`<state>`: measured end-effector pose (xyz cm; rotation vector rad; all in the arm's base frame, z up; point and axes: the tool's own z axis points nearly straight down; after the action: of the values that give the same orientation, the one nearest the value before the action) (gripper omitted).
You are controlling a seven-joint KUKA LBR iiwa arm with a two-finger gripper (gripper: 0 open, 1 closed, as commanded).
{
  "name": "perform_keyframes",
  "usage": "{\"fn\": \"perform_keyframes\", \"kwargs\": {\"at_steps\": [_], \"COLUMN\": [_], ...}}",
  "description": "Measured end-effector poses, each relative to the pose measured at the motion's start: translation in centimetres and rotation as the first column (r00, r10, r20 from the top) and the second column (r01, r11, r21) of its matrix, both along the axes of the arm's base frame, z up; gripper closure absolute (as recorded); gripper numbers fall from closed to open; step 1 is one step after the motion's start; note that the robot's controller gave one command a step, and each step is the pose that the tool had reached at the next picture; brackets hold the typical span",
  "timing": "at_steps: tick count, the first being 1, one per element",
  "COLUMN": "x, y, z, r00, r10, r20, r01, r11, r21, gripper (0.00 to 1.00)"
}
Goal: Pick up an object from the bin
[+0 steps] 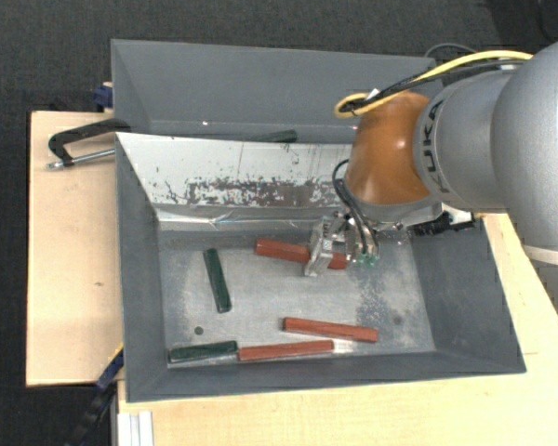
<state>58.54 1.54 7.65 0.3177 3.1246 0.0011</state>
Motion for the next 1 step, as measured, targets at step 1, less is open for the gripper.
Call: {"fn": "perform_keyframes", "kwargs": {"at_steps": [1], "x": [-0.03], "y": [0.03], "z": [1.48], "r00": [1.000], "r10": [0.000], "r20": [0.000], "r01": [0.000], "r11": [1.000], "r21": [0.001], "gripper": [1.00]}}
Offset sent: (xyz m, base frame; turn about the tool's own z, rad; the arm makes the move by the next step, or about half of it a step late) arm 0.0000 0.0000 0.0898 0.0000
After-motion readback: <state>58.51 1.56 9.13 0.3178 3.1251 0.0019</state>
